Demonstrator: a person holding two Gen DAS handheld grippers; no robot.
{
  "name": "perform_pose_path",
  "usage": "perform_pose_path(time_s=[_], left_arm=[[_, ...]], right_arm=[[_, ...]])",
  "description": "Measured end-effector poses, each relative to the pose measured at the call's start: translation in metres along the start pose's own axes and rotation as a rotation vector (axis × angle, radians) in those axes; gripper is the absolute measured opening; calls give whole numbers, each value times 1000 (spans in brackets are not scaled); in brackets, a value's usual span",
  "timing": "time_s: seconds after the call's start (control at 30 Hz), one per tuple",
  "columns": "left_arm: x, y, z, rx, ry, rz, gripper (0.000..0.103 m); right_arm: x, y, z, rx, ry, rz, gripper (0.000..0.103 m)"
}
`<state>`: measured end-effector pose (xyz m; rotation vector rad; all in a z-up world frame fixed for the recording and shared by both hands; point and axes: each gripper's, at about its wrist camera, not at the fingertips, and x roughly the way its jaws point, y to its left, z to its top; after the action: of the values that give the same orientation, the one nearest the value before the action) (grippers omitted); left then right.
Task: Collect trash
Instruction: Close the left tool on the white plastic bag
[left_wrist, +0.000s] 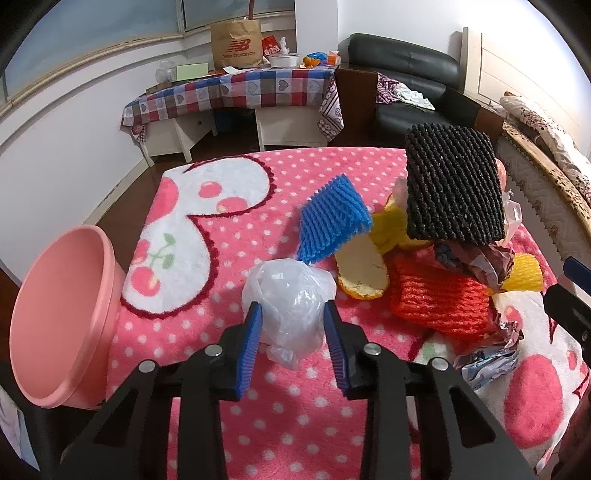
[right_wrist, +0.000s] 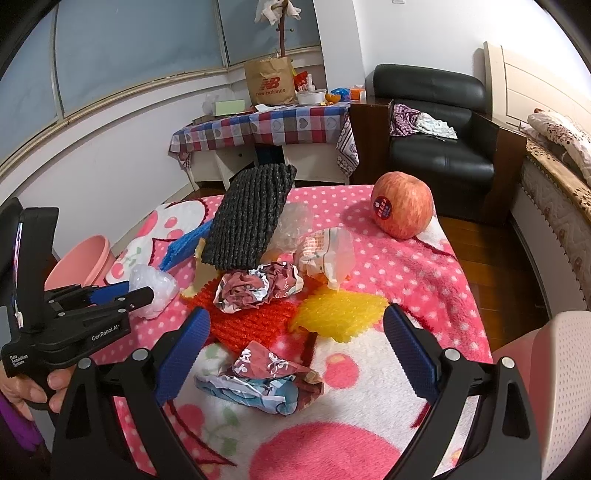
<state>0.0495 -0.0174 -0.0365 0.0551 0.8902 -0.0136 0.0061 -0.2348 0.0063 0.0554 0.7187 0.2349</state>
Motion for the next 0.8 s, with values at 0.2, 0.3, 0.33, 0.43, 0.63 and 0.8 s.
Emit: perform_pose_path(time_s=[0.2, 0.3, 0.33, 0.43, 0.63, 0.8], left_arm=[[0, 0, 0, 1, -1, -1, 27], [0, 0, 0, -1, -1, -1, 26], [0, 0, 0, -1, -1, -2, 26], [0, 0, 0, 0, -1, -1, 25], [0, 0, 0, -2, -3, -1, 21], [0, 0, -1, -2, -5, -3, 19]], right_arm=[[0, 0, 0, 1, 1, 1, 95], [0, 1, 0, 1, 1, 0, 95], [0, 2, 0, 1, 0, 0, 95], [0, 3, 0, 0, 0, 0, 95], [0, 4, 0, -1, -1, 0, 95], [-1, 1, 2, -5, -7, 7, 95]])
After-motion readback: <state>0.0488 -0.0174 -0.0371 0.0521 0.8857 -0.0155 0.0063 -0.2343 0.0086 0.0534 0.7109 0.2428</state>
